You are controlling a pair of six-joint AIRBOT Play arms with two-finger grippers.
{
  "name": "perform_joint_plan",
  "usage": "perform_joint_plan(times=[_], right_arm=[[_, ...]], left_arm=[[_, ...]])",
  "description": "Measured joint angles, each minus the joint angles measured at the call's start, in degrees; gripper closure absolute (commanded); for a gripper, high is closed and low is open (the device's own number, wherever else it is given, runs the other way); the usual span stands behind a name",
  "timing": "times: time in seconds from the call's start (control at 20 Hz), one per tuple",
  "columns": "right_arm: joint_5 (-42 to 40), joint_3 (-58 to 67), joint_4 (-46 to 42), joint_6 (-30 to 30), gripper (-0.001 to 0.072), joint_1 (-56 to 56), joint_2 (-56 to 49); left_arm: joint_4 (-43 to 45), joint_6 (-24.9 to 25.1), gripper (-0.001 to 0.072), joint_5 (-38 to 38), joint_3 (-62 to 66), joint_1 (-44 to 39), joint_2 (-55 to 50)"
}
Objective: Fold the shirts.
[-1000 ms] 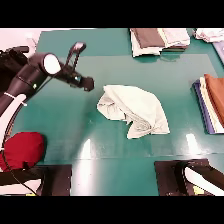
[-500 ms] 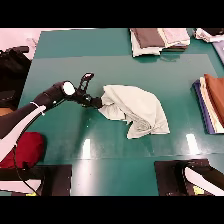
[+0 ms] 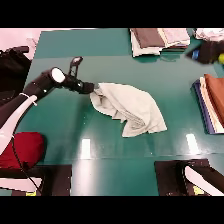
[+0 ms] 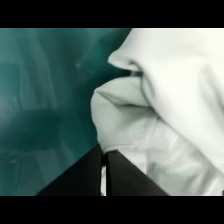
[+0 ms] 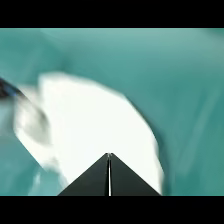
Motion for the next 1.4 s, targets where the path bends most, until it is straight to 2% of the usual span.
perform_joint_plan(times=[0.05,0.1,0.25,0.35,0.6,0.65,0.75,0.8,1.05,1.4], right_arm=[[-0.02,-5.35,-0.5,0.0,0.0433,-1.53,0.98],[-0.46,-10.64,-1.05,0.0,0.0238,-3.02,1.68],[-2.97,-26.47,-1.66,-0.04,0.0245,-6.67,1.68],[-5.18,-35.19,-0.7,-0.48,0.0277,-7.69,-0.5],[-11.54,-44.13,3.67,-2.84,0.0286,-3.52,-8.72],[-12.48,-44.3,3.96,-3.08,0.0345,-1.95,-10.43],[-14.01,-43.56,4.17,-3.32,0.0553,1.03,-13.33],[-14.58,-42.88,3.91,-3.41,0.0693,2.34,-14.45],[-15.52,-37.09,-0.37,-3.63,0.069,6.03,-14.84],[-14.1,-16.85,-6.19,-3.65,0.069,0.35,-0.2]], left_arm=[[0.04,0.61,0.0683,-1.03,1.14,0.83,0.04],[0.13,1.18,0.0683,-1.9,1.95,1.49,0.07],[0.35,2.32,0.0683,-3.48,3.21,2.4,0.09],[0.46,2.64,0.0683,-3.93,3.56,2.73,0.09],[0.48,3.02,0.0683,-4.52,3.91,3.04,0.09],[0.48,3.06,0.0683,-4.57,3.93,3.04,0.09],[0.48,3.13,0.0683,-4.74,3.93,3.04,0.09],[0.48,3.13,0.0683,-4.81,3.93,3.04,0.09],[1.6,3.13,0.0683,-5.84,4.04,3.04,1.49],[13.27,2.75,0.0683,-2.69,9.11,3.08,17.4]])
